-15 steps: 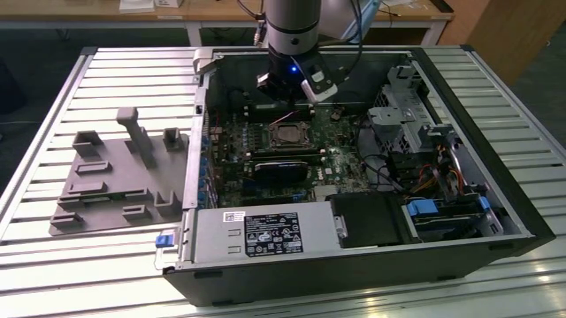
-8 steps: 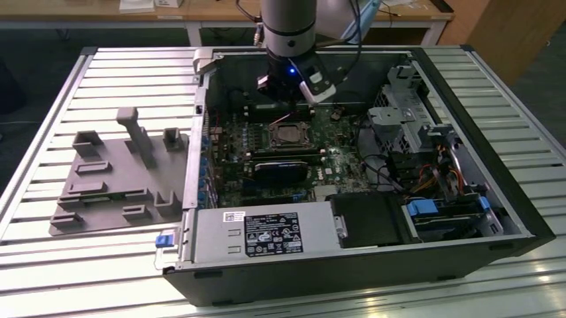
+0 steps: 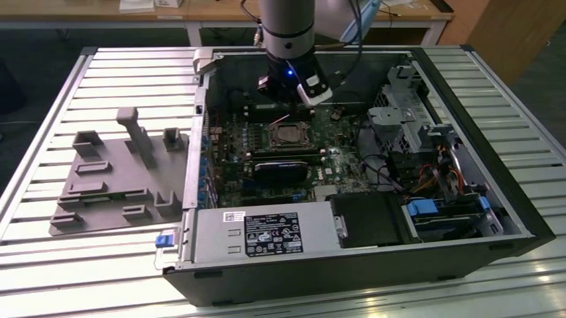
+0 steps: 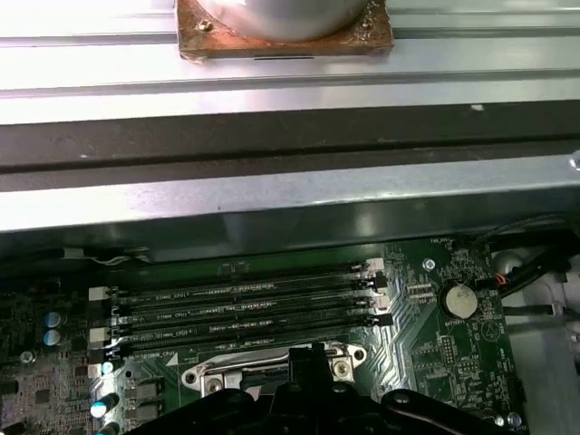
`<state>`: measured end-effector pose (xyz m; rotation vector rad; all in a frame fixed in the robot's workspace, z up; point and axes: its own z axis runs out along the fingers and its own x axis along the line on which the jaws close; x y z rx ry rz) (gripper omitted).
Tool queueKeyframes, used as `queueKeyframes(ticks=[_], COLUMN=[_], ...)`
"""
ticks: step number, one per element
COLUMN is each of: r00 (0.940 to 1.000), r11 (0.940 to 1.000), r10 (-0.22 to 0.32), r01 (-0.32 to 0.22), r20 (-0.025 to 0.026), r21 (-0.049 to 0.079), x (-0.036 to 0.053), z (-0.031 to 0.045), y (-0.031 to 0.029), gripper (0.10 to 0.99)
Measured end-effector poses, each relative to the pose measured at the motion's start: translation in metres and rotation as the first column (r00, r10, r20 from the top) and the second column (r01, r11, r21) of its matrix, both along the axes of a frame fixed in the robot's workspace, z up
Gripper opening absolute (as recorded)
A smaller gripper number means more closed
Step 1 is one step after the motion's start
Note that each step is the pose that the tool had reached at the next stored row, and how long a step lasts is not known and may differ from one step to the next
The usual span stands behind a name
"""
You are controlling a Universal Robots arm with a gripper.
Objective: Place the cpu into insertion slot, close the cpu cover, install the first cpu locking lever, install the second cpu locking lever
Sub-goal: 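Install the first cpu locking lever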
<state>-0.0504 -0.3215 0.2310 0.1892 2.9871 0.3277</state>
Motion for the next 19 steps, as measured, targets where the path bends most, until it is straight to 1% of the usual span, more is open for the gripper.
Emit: queueKeyframes(ticks=[1, 4, 6, 8, 14, 17, 19], r00=[1.0000, 0.9998, 0.9997, 0.9996, 0.9995, 0.9993, 0.9992], r11=[1.0000, 1.0000, 1.0000, 1.0000, 0.9999, 0.9998, 0.9997], r10=[0.000, 0.000, 0.000, 0.000, 0.000, 0.001, 0.001], r01=[0.000, 0.000, 0.000, 0.000, 0.000, 0.000, 0.000], r20=[0.0032, 0.0176, 0.0246, 0.0277, 0.0321, 0.0372, 0.0408], r21=[-0.001, -0.003, -0.004, -0.007, -0.014, -0.022, -0.025], x=[-0.0005, -0.0023, -0.0032, -0.0043, -0.0072, -0.0078, -0.0081], z=[-0.0005, -0.0023, -0.0033, -0.0042, -0.0073, -0.0082, -0.0093], y=[0.0003, 0.0011, 0.0019, 0.0027, 0.0072, 0.0089, 0.0097], gripper=[0.102, 0.102, 0.102, 0.102, 0.102, 0.102, 0.102])
